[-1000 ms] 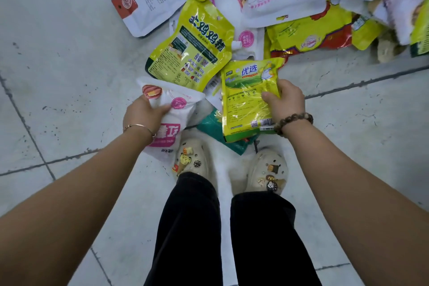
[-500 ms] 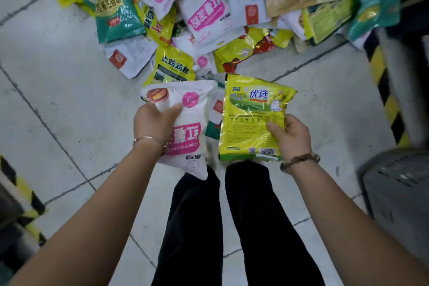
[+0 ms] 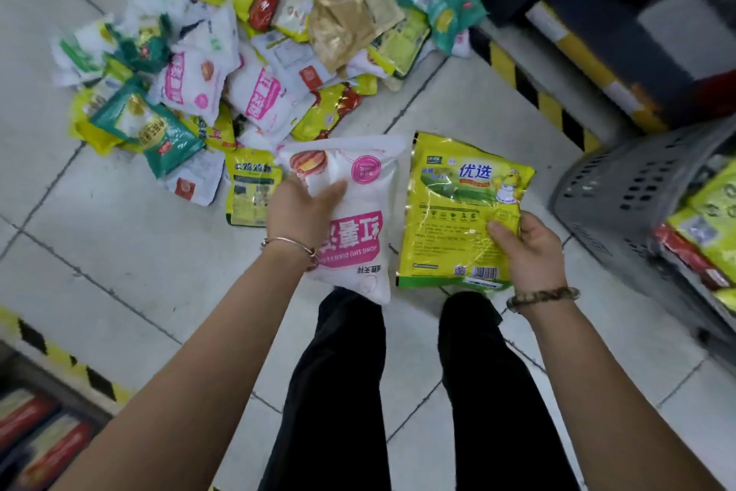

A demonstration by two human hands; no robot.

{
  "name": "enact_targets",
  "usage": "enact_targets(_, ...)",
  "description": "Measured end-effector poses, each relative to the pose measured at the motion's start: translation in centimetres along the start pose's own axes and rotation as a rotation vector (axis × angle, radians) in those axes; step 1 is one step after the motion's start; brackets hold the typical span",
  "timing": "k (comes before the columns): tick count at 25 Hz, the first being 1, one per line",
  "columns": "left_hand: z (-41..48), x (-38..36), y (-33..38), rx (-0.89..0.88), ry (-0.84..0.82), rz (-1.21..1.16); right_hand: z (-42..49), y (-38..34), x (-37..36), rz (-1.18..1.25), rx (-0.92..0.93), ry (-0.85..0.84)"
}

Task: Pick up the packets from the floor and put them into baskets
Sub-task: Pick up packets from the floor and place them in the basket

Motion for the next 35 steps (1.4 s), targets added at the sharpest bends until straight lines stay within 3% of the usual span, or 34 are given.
enact_targets(6,-6.2,-12.4,7.5,-0.131,-0.196,-0.001,-0.6,3.4,14.3,0.133,0.045,0.216)
enact_targets(10,-12.0,-23.0,11.1,-0.123,-0.304,-0.071,-1.6,7.3,25.6,0.205,0.047,0.361)
enact_targets(17,-25.3,-43.0,18.2,-0.267,-0.453,0.045,-5.9,14.6,46.4,0.323,0.010,0.546)
enact_targets(21,-30.5,-52.6,21.3,-0.371,-0.506,0.100,-6.6,19.1,54.8,0.351,0.009,0.608)
enact_targets(27,-32.8,-62.1,25.0,-0.597,-0.390,0.306,-3.8,25.0,60.1,0.378,-0.004,0.665)
enact_targets(30,-32.8,-64.9,25.6,-0.692,-0.343,0.404,-2.2,28.7,59.9,0.335,-0.114,0.676)
enact_targets(35,-31.5,-66.9,23.0,-0.612,-0.361,0.460,-1.9,32.5,60.2,-0.075,-0.410,0.792)
Point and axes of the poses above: each hand's wrist, its own z-axis towards the middle knuckle, its own x-axis out of the back of the hand, y = z × x, the point moved 10 cm from there along z, towards the middle knuckle, and after that the axes turned 7 degrees about x, right-handed, at the moved point
